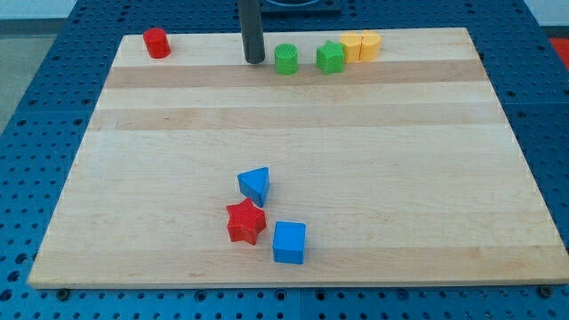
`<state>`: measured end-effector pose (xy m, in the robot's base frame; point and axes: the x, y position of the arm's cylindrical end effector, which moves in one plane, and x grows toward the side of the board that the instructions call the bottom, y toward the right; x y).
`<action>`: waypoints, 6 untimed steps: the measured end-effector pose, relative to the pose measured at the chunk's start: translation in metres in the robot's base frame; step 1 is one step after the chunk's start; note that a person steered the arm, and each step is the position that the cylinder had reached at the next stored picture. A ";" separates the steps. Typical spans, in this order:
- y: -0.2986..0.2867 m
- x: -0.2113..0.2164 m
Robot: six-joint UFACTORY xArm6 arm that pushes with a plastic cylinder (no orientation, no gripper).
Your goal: Push the green circle close to the green star
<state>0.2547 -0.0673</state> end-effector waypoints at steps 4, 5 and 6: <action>0.001 0.017; 0.001 0.030; 0.009 0.030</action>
<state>0.2849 -0.0587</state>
